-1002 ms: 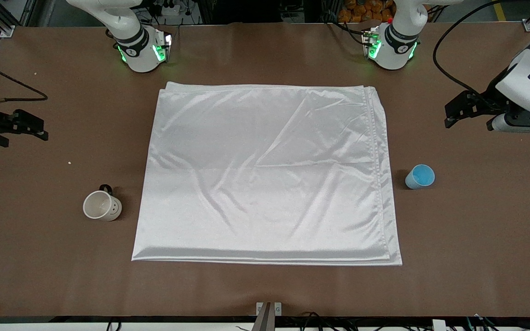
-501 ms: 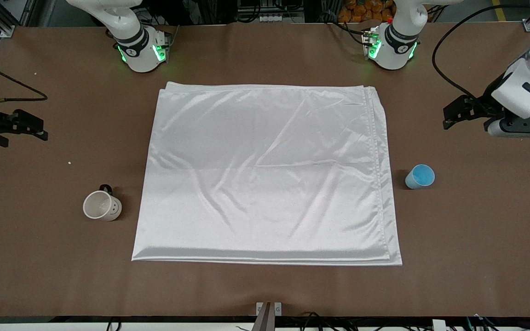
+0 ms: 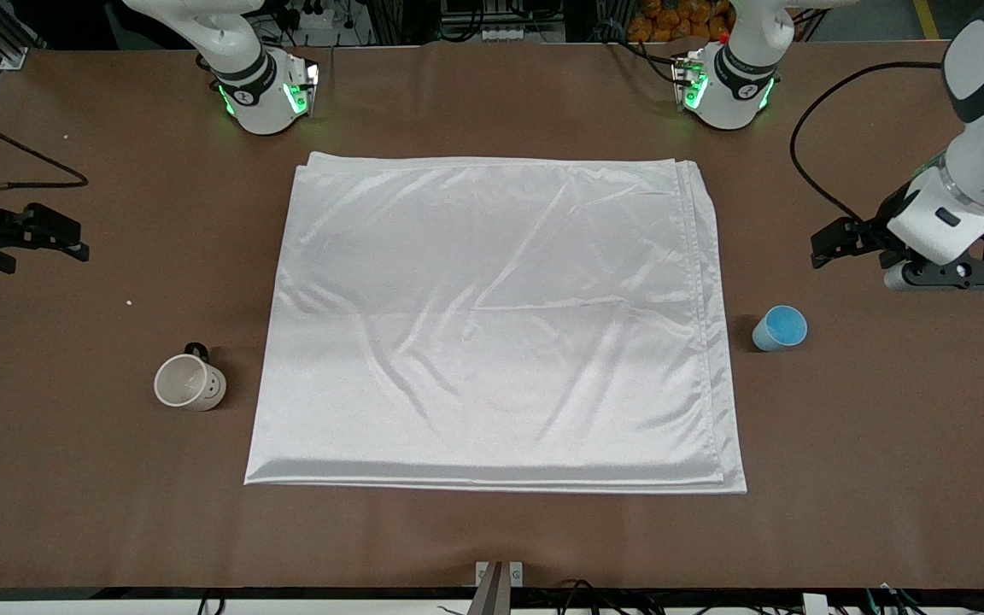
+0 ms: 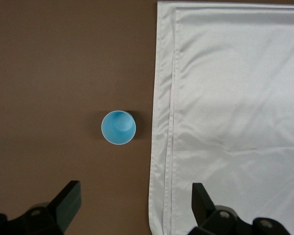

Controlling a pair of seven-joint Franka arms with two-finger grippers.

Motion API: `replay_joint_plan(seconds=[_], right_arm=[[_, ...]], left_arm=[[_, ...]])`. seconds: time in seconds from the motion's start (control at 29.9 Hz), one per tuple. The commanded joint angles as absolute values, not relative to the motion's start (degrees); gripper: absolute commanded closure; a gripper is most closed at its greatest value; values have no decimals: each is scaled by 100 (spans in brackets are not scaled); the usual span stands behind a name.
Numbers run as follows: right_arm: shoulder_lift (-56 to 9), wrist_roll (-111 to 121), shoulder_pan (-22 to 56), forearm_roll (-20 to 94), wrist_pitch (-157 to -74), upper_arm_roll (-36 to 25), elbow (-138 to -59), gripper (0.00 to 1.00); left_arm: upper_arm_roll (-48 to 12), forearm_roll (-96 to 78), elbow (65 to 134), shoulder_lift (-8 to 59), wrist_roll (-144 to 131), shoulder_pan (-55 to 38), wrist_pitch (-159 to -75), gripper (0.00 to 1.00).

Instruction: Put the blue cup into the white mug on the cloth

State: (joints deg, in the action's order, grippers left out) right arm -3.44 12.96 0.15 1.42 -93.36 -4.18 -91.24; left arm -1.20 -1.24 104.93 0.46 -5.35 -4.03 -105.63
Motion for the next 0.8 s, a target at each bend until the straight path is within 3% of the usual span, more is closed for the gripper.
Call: replay_joint_plan(seconds=[0.0,0.27,0.77], right_arm=[[-193,1222,-18,193,-9387,-387,-9264,0],[-193,1222,-9,202,-9396,-378,-9255,0],[-193,1222,9,272,-9396,-369,-9255,0]], left_arm=[[-185,-53,11214,-62,-492,-352,-11336,0],[-176,-44,12295,131,-483,-282,-12962,0],[-167,-53,12630,1028,-123,-149,-14098,0]])
